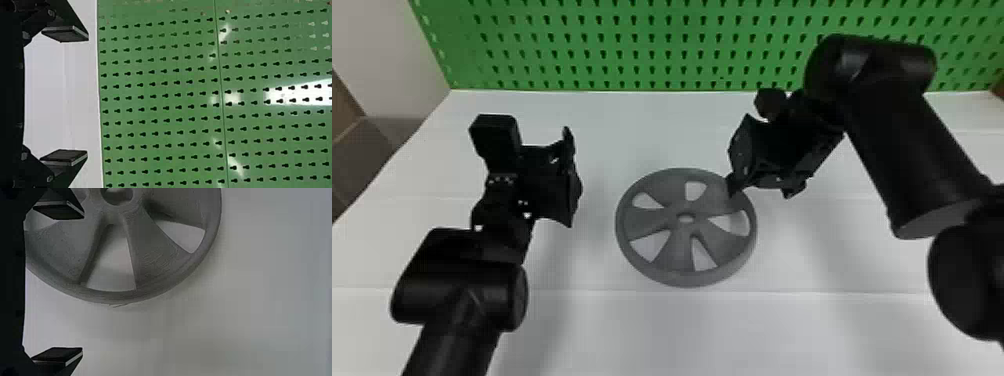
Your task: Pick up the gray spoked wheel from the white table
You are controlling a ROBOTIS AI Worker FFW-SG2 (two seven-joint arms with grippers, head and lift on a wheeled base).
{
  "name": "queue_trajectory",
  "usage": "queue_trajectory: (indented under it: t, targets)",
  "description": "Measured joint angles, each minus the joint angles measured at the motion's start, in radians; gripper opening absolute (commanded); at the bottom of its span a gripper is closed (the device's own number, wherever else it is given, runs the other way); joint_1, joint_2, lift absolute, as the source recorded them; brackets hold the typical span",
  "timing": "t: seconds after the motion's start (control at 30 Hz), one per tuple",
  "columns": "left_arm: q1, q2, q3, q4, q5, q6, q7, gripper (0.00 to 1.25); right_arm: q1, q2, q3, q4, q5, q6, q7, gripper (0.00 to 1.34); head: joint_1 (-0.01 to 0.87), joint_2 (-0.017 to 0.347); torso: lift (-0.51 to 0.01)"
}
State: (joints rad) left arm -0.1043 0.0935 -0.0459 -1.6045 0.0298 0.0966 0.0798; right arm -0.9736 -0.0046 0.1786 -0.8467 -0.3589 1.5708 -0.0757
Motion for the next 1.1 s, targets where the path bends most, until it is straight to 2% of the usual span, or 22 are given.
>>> queue_trajectory:
  t: [0.2, 0.57, 1.1]
  targets:
    - [0.0, 0.0, 0.003, 0.0, 0.002, 0.0, 0.0, 1.02, 0.024, 0.004, -0.021, 0.0, 0.006, -0.002, -0.001, 1.22, 0.782, 0.057, -0.097]
    - [-0.004, 0.0, 0.003, 0.0, 0.006, -0.002, 0.0, 1.02, 0.059, 0.005, -0.097, 0.009, 0.122, -0.05, -0.001, 1.22, 0.782, 0.057, -0.097]
    - [-0.007, 0.0, 0.003, 0.0, 0.007, -0.002, 0.0, 1.02, 0.056, 0.005, -0.071, 0.089, 0.095, -0.126, -0.001, 1.22, 0.782, 0.057, -0.097]
